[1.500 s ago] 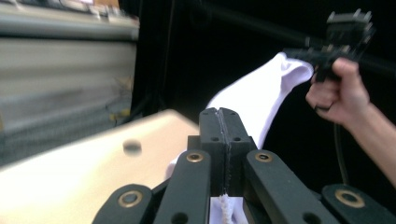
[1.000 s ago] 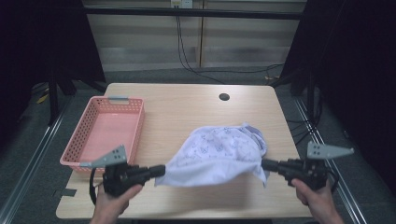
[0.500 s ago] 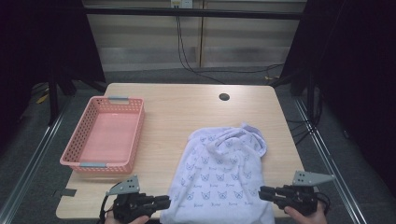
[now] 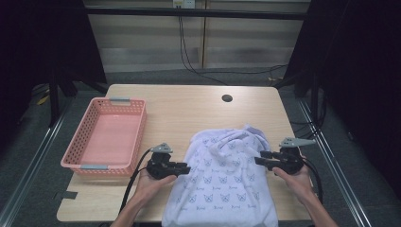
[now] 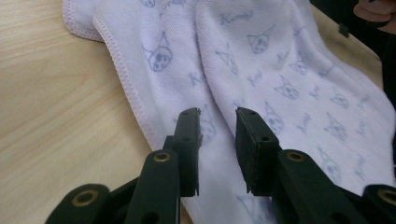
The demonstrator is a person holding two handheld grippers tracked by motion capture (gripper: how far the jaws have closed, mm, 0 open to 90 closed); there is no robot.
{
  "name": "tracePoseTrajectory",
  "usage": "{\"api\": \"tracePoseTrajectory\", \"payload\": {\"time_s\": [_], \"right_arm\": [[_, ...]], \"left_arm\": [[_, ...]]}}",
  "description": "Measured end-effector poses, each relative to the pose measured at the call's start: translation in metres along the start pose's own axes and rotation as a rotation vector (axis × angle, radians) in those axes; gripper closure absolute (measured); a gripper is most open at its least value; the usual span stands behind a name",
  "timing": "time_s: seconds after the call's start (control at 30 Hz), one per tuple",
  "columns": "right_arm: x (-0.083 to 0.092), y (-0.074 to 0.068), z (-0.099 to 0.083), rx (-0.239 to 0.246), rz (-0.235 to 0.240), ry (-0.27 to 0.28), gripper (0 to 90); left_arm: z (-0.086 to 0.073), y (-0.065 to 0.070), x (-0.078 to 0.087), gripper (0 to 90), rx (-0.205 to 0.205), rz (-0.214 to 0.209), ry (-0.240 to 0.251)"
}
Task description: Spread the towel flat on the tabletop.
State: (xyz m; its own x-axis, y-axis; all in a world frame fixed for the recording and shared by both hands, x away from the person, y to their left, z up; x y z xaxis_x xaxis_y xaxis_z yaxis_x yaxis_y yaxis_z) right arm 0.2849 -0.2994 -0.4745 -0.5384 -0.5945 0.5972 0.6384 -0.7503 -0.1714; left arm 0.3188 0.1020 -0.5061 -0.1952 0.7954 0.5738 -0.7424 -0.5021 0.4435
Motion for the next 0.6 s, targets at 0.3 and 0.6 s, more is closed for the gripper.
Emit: {"api": "tracePoseTrajectory", "payload": {"time_s": [0.3,0.6], "right_arm": [[-0.01,-0.01,-0.008,-0.032,0.107,-0.05,88.2],[0.012,-0.041,-0.038,-0.01,0.189,-0.164,88.5]], "left_arm": [[-0.021,0.017,0.001,90.0,-0.09,0.014,-0.098],[-0.055,0.052,0.028,90.0,-0.14,-0.023,-0.196]]}}
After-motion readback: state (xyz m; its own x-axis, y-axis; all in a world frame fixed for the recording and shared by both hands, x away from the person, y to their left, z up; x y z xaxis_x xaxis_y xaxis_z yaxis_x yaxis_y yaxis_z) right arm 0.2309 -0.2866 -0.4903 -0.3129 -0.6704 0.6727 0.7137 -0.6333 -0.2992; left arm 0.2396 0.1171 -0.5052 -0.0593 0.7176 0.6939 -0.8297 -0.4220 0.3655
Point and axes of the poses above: each handheld gripper's, and its own axes: x roughly backward along the jaws, z roughly out of its top, y roughly to its right, the point moved 1 cm from there along -x, roughly forward along the jaws, and after that the axes turned 4 degrees about x, right-handed, at the moved point
